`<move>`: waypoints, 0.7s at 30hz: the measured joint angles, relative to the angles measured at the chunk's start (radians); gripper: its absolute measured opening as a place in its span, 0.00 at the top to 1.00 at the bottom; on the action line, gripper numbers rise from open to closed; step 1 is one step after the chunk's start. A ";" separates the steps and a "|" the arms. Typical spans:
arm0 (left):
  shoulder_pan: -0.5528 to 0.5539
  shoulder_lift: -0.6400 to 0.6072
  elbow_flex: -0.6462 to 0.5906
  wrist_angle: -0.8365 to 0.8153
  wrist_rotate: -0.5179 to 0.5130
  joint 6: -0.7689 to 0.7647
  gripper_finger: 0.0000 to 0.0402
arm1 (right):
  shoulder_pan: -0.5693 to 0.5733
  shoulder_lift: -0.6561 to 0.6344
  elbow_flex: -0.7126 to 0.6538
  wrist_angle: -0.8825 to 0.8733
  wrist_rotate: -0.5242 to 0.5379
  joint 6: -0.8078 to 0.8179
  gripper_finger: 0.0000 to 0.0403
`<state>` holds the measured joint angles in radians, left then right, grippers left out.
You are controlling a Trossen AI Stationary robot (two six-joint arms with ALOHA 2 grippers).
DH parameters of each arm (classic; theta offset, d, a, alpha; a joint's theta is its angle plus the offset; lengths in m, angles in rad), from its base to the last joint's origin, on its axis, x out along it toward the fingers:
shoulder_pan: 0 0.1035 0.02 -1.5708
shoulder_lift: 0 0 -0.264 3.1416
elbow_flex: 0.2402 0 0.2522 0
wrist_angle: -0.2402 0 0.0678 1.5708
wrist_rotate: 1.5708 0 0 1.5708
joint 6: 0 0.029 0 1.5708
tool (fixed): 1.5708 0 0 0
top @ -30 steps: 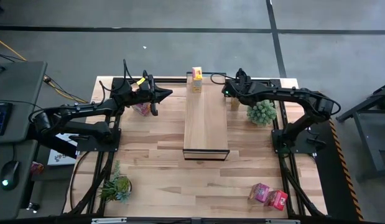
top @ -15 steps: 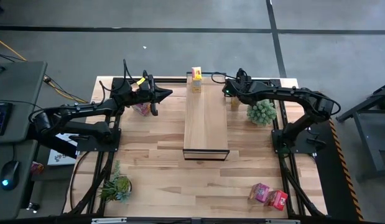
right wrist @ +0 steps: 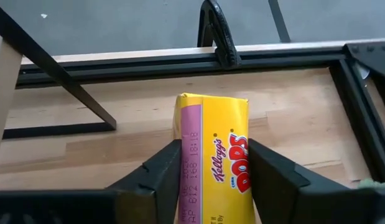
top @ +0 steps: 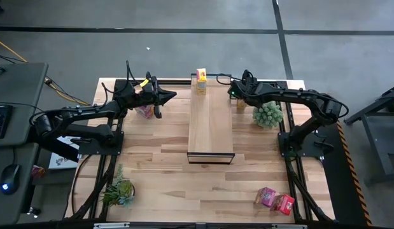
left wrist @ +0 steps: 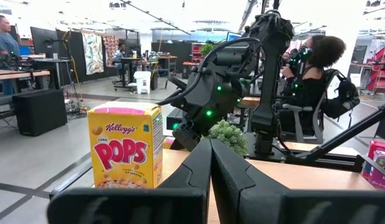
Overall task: Stack cereal on shelf
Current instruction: Put the yellow cereal box on the shelf
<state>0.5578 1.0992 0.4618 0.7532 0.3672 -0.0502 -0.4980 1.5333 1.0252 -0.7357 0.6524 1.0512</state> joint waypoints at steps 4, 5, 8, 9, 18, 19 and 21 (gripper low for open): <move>0.000 0.000 0.000 0.000 0.000 0.000 1.00 | 0.000 -0.010 0.000 0.001 0.019 -0.027 0.63; 0.000 0.000 0.000 0.000 0.000 0.000 1.00 | 0.000 -0.019 0.000 0.001 0.026 -0.037 0.63; 0.000 0.000 0.000 0.000 0.000 0.001 1.00 | -0.002 -0.060 0.000 0.001 0.038 -0.066 0.63; 0.000 0.000 0.000 0.000 0.000 0.001 1.00 | -0.002 -0.080 0.000 0.002 0.039 -0.084 0.63; 0.000 0.000 0.000 0.000 -0.006 0.002 1.00 | 0.027 -0.260 0.144 -0.035 -0.038 -0.269 0.63; 0.000 0.000 0.000 0.001 -0.010 0.002 1.00 | 0.039 -0.267 0.170 -0.043 -0.048 -0.283 0.63; 0.000 0.000 0.000 0.001 -0.012 0.002 1.00 | 0.075 -0.269 0.228 -0.071 -0.050 -0.301 0.63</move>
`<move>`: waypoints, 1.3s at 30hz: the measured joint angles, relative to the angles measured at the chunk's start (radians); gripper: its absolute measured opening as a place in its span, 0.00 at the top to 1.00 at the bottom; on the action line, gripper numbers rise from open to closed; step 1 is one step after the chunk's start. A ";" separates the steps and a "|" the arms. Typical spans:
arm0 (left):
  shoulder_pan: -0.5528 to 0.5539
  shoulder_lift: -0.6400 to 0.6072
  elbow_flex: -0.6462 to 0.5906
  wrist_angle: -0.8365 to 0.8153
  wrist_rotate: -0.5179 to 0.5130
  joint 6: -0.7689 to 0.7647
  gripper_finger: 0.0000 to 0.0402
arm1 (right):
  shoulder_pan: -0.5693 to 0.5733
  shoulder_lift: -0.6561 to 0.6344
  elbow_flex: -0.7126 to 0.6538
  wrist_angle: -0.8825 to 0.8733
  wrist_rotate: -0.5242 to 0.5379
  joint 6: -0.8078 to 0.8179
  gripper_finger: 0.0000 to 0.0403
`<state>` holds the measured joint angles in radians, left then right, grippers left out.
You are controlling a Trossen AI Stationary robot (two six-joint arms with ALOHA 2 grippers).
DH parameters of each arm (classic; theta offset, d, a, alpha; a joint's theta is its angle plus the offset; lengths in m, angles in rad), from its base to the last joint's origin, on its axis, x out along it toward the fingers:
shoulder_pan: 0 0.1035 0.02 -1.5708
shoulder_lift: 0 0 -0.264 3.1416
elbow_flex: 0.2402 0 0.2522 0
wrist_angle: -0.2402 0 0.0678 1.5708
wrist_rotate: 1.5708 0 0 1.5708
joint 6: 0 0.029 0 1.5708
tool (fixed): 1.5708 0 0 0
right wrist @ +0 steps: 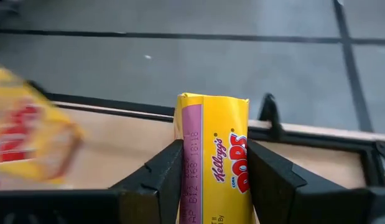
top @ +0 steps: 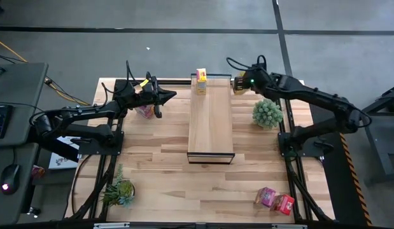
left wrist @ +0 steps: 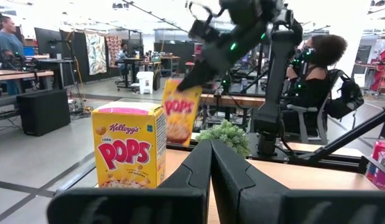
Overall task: Stack cereal on shelf
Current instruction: Put the yellow cereal box on the shelf
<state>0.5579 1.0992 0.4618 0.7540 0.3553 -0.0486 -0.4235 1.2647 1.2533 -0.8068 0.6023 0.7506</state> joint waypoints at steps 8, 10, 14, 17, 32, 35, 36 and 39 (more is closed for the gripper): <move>0.000 0.000 0.000 0.006 -0.003 0.000 1.00 | 0.161 0.110 0.238 -0.104 0.067 -0.018 0.63; 0.000 0.000 0.000 0.007 -0.004 0.000 1.00 | 0.178 0.162 0.296 -0.160 0.099 -0.004 0.63; 0.000 0.000 0.000 0.007 -0.004 -0.002 1.00 | 0.182 0.260 0.375 -0.180 0.134 0.006 0.63; 0.000 0.000 0.000 0.002 -0.004 -0.003 1.00 | 0.181 0.323 0.411 -0.160 0.130 -0.019 0.63; 0.000 0.000 0.000 -0.014 -0.003 -0.001 1.00 | 0.119 0.438 0.454 -0.159 0.063 -0.055 0.63; 0.000 0.000 0.000 -0.007 -0.003 -0.002 1.00 | 0.110 0.438 0.455 -0.154 0.024 -0.103 0.63; 0.000 0.000 0.000 -0.007 -0.003 -0.001 1.00 | 0.109 0.437 0.455 -0.154 0.016 -0.114 0.63; 0.000 0.000 0.000 -0.007 -0.003 -0.002 1.00 | 0.109 0.437 0.455 -0.154 0.013 -0.123 0.63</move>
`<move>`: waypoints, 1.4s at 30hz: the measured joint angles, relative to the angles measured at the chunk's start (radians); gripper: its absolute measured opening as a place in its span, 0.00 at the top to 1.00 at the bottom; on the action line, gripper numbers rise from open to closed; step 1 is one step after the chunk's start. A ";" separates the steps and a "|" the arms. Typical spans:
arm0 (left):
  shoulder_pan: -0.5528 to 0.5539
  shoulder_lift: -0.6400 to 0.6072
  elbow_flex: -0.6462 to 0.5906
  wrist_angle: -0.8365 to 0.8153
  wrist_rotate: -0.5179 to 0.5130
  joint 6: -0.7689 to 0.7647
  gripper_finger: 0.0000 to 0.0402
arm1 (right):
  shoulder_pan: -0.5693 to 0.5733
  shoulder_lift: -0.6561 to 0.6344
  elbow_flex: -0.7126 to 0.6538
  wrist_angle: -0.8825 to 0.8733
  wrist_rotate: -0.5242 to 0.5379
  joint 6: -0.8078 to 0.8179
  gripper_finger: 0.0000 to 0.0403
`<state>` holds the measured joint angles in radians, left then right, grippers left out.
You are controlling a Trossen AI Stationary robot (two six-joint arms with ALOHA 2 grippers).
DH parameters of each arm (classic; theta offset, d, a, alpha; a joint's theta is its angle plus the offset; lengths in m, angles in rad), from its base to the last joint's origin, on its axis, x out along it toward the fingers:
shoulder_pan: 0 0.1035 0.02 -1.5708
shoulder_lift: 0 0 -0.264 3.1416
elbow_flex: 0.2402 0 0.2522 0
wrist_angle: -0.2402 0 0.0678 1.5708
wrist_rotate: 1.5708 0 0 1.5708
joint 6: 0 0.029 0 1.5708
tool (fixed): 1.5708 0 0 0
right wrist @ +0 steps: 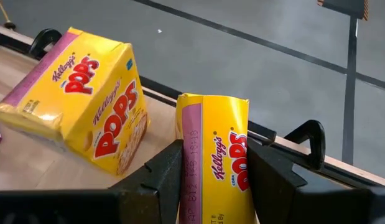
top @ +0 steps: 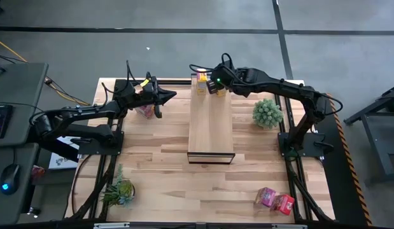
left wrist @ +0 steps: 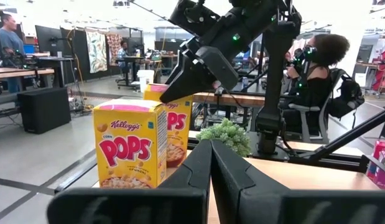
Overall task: Stack cereal on shelf
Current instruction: Put the yellow cereal box on the shelf
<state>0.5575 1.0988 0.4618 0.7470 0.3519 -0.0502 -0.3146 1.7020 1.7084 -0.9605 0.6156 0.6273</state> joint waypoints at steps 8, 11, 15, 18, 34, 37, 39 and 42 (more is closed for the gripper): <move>0.000 0.000 0.000 0.000 0.000 0.000 1.00 | 0.000 0.000 0.000 0.033 -0.004 -0.009 0.63; 0.000 0.000 0.000 0.000 0.000 0.000 1.00 | 0.000 0.000 0.000 0.054 0.013 -0.026 0.63; 0.000 0.000 0.000 0.000 0.000 0.000 1.00 | 0.000 0.000 -0.001 0.071 0.016 -0.044 0.63; 0.000 0.000 0.000 0.000 0.000 0.000 1.00 | 0.000 0.000 -0.001 0.078 0.012 -0.052 0.63; 0.000 0.000 0.000 -0.001 0.000 -0.001 1.00 | 0.000 0.000 -0.002 0.088 0.043 -0.061 0.41; 0.000 0.000 0.000 -0.001 0.000 -0.001 1.00 | 0.000 0.000 -0.002 0.106 0.056 -0.069 0.37; 0.000 0.000 0.000 -0.001 0.000 0.000 1.00 | 0.001 0.000 -0.002 0.128 0.054 -0.087 0.36; 0.000 0.000 0.000 -0.001 0.000 0.000 1.00 | 0.001 -0.004 -0.002 0.174 0.053 -0.134 0.36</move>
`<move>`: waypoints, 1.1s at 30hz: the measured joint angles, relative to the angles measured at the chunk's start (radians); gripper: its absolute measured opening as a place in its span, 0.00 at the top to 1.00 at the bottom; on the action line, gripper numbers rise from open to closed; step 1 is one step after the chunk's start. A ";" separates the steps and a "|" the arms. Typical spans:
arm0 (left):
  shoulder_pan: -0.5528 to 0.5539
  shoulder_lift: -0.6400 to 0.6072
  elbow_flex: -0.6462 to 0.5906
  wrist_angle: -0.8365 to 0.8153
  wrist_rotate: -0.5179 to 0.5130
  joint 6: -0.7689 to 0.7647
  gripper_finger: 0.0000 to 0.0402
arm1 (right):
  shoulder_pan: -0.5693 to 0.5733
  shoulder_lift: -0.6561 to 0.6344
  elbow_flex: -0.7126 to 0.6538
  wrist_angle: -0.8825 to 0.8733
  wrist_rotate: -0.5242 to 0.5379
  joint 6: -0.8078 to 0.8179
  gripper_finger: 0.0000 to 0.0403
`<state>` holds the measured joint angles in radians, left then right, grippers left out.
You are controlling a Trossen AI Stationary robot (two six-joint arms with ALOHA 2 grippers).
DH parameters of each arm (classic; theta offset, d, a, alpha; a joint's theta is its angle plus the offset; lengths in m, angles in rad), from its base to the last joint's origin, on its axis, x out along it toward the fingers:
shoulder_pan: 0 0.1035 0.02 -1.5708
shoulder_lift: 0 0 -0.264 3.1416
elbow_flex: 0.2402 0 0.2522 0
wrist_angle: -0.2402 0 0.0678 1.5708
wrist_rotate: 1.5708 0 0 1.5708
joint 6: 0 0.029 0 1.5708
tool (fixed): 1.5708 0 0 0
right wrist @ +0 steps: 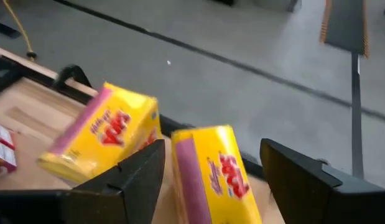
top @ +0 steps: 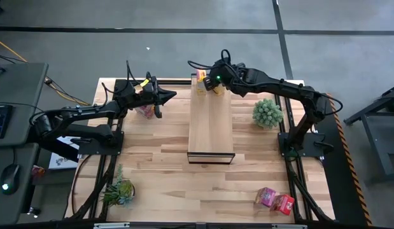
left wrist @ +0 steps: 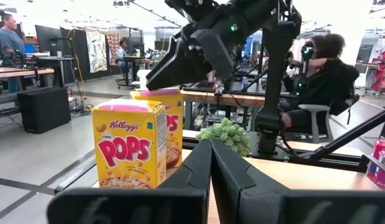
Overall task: Stack cereal on shelf
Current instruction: Put the yellow cereal box on the shelf
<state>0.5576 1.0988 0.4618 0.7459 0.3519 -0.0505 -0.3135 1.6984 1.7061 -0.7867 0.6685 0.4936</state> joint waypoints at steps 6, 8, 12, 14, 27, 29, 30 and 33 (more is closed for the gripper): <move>0.000 0.000 0.000 -0.002 0.000 0.000 1.00 | 0.008 -0.059 0.000 0.071 0.020 -0.115 0.36; 0.000 0.000 0.000 -0.008 0.000 0.000 1.00 | 0.008 -0.086 0.000 0.046 0.023 -0.141 0.36; 0.000 0.000 0.000 -0.010 0.000 0.001 1.00 | 0.009 -0.136 0.000 -0.103 0.053 -0.135 0.38; 0.000 0.000 0.000 -0.010 0.000 0.001 1.00 | 0.009 -0.153 0.000 -0.218 0.086 -0.096 0.43; 0.000 0.000 0.000 0.012 0.000 0.002 1.00 | -0.009 -0.554 -0.673 0.224 -0.075 -0.082 0.94; 0.000 0.000 0.000 0.017 -0.001 0.002 1.00 | -0.038 -0.594 -0.784 0.428 -0.147 -0.114 0.97; 0.000 0.000 0.000 0.020 -0.004 0.002 1.00 | -0.055 -0.603 -0.830 0.507 -0.166 -0.118 0.98; 0.000 0.000 0.000 0.024 -0.017 0.002 1.00 | -0.106 -0.600 -0.932 0.720 -0.219 -0.120 0.99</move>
<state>0.5577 1.0992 0.4618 0.7700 0.3348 -0.0490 -0.4200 1.0988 0.7741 -0.0665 0.4491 0.3737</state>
